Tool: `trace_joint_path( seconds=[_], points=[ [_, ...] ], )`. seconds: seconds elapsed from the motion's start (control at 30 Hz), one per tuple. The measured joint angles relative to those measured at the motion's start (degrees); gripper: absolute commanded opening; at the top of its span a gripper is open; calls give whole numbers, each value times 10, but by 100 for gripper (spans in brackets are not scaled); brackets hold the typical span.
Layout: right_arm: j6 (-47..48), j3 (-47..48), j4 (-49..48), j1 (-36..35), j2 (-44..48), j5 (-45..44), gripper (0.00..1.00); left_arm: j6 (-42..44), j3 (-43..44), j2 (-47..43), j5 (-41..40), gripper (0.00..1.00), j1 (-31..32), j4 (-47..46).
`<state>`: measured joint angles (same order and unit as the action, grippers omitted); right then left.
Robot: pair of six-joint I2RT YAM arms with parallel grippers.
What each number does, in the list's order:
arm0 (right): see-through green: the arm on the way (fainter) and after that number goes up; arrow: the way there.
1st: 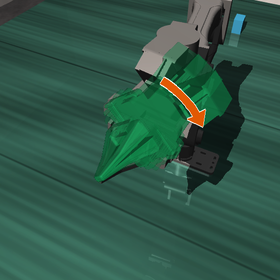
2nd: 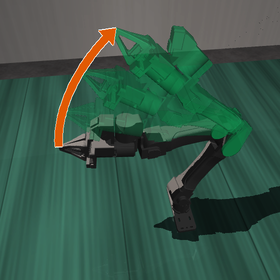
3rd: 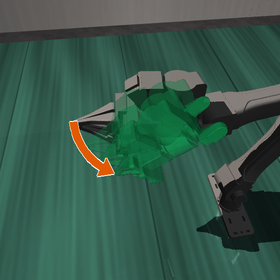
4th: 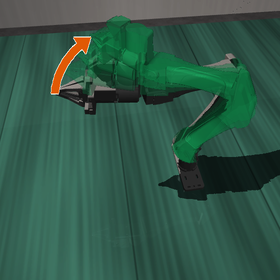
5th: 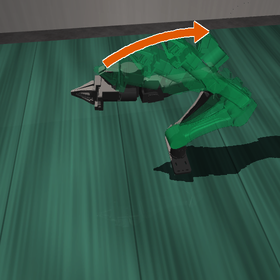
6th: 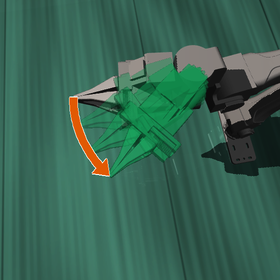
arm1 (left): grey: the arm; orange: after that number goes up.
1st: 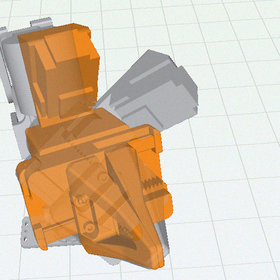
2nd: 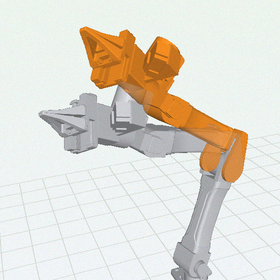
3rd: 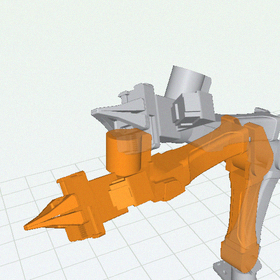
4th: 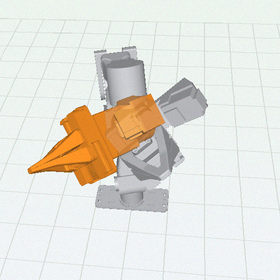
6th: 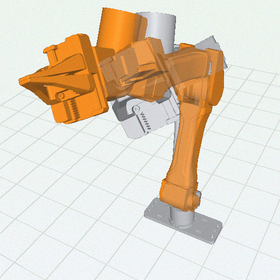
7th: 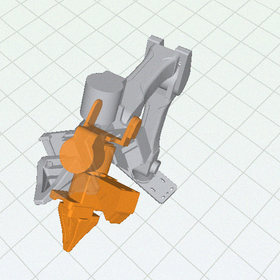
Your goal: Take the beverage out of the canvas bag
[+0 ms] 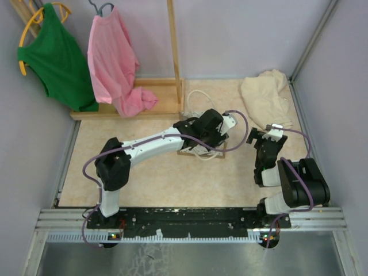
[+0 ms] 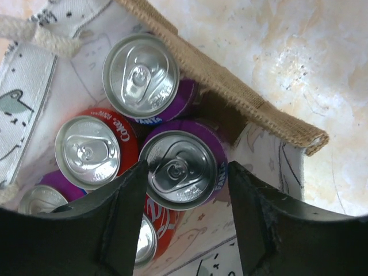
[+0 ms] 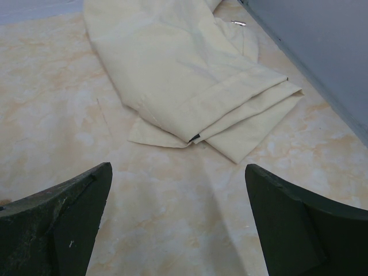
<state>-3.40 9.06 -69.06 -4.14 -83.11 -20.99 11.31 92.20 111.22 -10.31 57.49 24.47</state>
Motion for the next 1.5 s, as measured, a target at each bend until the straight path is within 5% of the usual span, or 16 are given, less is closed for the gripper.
trace_joint_path(
  seconds=[0.63,1.5],
  points=[
    [0,0,0,0,0,0,99,-19,38,0,-27,78,0,57],
    [0,0,0,0,0,0,99,-72,73,23,-5,77,-11,117]
  ],
)
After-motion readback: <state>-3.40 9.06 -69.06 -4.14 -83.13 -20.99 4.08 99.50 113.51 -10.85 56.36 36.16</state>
